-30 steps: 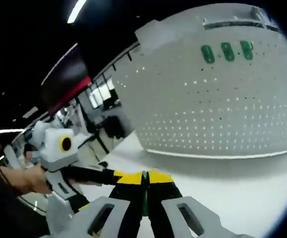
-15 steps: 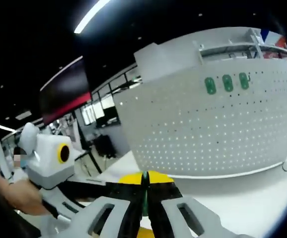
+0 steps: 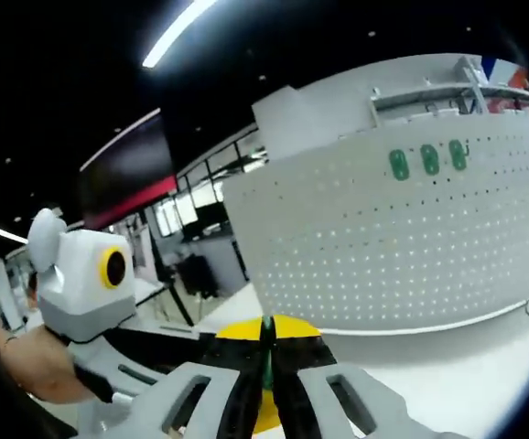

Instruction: Insert the hook assembly into the mounting plate slot until the hook locks in place.

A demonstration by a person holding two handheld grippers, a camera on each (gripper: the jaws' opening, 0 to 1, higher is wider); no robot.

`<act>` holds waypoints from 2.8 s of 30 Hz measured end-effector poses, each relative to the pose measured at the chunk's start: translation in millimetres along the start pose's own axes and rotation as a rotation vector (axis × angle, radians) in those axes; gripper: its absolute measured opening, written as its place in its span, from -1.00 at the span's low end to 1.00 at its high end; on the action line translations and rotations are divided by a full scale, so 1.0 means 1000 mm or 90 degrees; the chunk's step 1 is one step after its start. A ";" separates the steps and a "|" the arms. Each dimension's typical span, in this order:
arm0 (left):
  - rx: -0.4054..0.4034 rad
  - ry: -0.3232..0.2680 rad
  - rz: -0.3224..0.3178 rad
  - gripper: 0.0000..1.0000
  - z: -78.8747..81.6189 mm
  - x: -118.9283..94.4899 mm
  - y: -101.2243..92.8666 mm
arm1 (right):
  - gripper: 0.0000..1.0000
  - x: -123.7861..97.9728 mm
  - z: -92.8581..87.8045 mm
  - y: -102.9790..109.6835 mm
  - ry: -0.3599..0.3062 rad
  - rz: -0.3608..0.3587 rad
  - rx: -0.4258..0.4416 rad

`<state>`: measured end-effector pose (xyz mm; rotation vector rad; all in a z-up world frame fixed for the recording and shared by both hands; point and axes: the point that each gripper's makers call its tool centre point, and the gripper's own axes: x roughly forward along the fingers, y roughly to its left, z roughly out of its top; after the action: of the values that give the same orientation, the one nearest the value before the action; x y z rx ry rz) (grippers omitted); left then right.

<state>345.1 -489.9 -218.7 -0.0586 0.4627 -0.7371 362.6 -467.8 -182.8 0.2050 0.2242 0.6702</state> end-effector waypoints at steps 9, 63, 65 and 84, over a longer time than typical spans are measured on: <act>0.015 0.005 0.010 -0.34 -0.002 -0.001 0.005 | -1.00 0.002 -0.001 0.002 0.003 0.007 -0.009; 0.262 0.126 -0.083 -0.38 -0.061 0.009 0.011 | -0.83 -0.011 -0.077 0.012 0.565 0.262 0.094; 0.280 0.132 -0.084 -0.38 -0.062 0.009 0.009 | -0.84 -0.010 -0.081 0.011 0.584 0.254 0.099; 0.349 0.157 -0.069 -0.38 -0.063 0.009 0.012 | -0.95 -0.008 -0.095 0.006 0.620 0.235 0.055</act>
<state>331.8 -479.7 -281.0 0.5292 0.4793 -0.9617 327.3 -457.2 -271.0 -0.0175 1.1708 1.0945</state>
